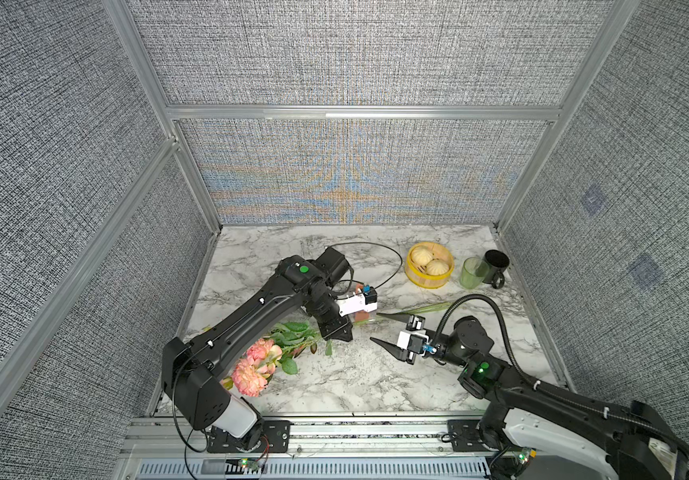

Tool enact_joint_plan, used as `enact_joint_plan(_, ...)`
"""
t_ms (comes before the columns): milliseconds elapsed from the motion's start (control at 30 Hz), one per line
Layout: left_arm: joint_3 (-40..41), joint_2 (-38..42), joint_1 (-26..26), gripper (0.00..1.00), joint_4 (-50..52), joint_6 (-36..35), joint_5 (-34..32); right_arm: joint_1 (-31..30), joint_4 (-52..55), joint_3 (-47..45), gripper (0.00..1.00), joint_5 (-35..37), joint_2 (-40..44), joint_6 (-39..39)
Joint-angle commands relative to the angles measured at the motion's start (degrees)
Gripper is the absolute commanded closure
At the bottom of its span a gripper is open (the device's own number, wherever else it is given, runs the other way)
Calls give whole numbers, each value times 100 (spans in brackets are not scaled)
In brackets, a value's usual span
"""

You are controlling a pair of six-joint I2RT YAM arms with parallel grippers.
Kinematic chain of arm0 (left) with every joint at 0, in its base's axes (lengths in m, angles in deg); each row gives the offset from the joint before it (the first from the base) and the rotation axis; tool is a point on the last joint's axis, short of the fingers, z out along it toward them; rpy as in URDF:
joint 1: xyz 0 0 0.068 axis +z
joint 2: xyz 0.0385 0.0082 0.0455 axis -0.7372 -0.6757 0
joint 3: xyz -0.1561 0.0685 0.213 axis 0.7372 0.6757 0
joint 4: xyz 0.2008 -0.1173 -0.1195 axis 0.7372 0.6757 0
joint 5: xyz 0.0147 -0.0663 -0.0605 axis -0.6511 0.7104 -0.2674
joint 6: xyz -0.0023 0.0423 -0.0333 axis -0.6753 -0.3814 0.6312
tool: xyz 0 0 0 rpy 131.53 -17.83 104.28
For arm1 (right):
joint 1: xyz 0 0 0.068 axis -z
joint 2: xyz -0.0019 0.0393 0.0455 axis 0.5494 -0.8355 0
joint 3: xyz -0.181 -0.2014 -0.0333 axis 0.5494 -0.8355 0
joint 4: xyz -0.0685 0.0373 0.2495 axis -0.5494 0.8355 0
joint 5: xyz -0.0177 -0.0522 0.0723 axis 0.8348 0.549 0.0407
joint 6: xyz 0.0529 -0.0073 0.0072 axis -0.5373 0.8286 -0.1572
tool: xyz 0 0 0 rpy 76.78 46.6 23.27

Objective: Wrap bouquets with tape
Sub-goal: Wrap the tape around the bouquet.

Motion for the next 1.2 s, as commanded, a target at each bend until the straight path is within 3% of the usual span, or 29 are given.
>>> enact_joint_plan(0, 28, 68, 1, 100, 78, -20, 25, 0, 1680, 200, 42, 298, 373, 716)
enact_joint_plan(200, 37, 29, 0, 100, 194, -86, 63, -4, 2822, 561, 51, 314, 974, 1518)
enact_joint_plan(300, 33, -16, 1, 100, 210, -96, 105, -4, 3080, 849, 62, 248, 798, 1601)
enact_joint_plan(533, -72, -111, 1, 100, 263, -131, 167, -22, 3238, 1333, 68, 188, 121, 1680)
enact_joint_plan(1000, -164, -197, -5, 100, 384, -264, 283, -22, 3585, 1671, 80, 552, -274, 1839)
enact_joint_plan(1167, -140, -190, 2, 100, 430, -372, 381, -22, 3857, 1851, 93, 932, -335, 1837)
